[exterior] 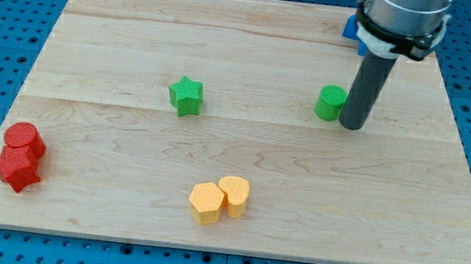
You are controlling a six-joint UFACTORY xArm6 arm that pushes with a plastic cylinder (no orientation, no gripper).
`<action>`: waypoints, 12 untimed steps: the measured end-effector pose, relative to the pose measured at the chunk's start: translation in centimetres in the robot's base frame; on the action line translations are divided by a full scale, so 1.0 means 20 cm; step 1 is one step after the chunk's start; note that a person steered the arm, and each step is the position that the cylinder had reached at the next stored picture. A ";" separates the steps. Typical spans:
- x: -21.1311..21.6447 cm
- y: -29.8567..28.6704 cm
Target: Place the green blocks diagonal to the blue blocks on the bottom left side
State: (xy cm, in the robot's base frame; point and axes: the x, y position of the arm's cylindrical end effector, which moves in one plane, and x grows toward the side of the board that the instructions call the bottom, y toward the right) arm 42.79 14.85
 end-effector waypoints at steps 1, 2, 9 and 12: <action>-0.11 -0.07; -0.16 -0.28; -0.09 -0.92; 0.34 -0.74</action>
State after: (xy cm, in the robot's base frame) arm 49.57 0.04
